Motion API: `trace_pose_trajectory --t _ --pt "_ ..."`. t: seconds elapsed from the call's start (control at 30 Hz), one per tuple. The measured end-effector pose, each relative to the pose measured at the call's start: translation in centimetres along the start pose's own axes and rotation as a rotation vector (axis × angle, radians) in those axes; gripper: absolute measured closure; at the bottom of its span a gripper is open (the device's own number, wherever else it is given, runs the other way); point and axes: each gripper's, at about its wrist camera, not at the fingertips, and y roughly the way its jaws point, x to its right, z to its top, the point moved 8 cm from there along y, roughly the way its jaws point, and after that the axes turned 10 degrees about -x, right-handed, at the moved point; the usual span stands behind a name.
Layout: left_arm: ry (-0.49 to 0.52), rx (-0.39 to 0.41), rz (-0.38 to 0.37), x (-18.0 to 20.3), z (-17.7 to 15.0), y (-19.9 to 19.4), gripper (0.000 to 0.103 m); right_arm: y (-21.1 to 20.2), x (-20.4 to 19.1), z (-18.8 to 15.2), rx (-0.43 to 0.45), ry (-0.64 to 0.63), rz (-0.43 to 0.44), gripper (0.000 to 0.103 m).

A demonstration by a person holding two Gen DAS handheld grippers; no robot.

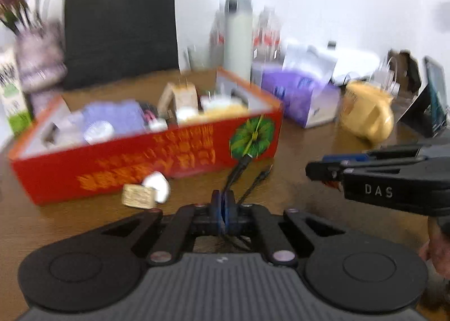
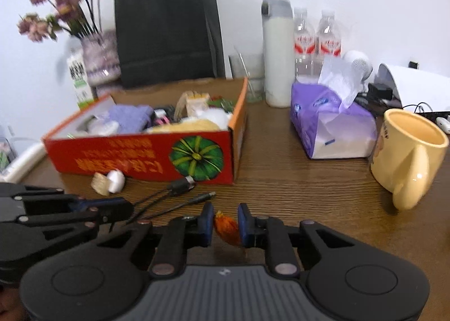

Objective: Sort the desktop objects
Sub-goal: 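Grasp the small orange piece with the right tool while the left tool grasps the black USB cable, then carry the orange piece and black cable into the box and open both tools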

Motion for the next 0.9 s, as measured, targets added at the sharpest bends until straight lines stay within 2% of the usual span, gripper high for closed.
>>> trace_pose_trajectory --t 0.17,0.33,0.43,0.53,0.6,0.7,0.8,0.9 --pt "-0.062 0.117 0.017 -0.7 -0.9 -7.9 0.1 -5.0 -1.8 -2.1 0.092 0.016 0.038 0.086" --pt "-0.092 0.221 0.042 -1.7 -1.0 -15.1 0.1 -9.0 -3.1 -4.7 0.12 0.072 0.103 0.087" --pt "-0.076 0.27 0.077 -2.3 -0.8 -17.9 0.1 -11.6 -4.2 -5.0 0.151 0.05 0.12 0.087" --pt "-0.076 0.323 0.105 -3.4 0.3 -19.9 0.1 -14.5 -4.8 -3.9 0.204 0.055 0.165 0.087" --pt "-0.078 0.359 0.129 -4.3 2.1 -20.9 0.1 -15.8 -5.1 -2.8 0.231 0.048 0.186 0.087" --pt "-0.045 0.404 0.168 -5.4 6.1 -21.2 0.1 -16.3 -5.3 -0.4 0.256 0.006 0.15 0.087" --pt "-0.049 0.426 0.167 -6.8 12.0 -20.6 0.1 -16.1 -5.1 3.4 0.279 -0.006 0.129 0.087" --pt "-0.059 0.442 0.187 -8.0 17.6 -19.0 0.1 -14.5 -5.3 8.1 0.286 -0.029 0.146 0.087"
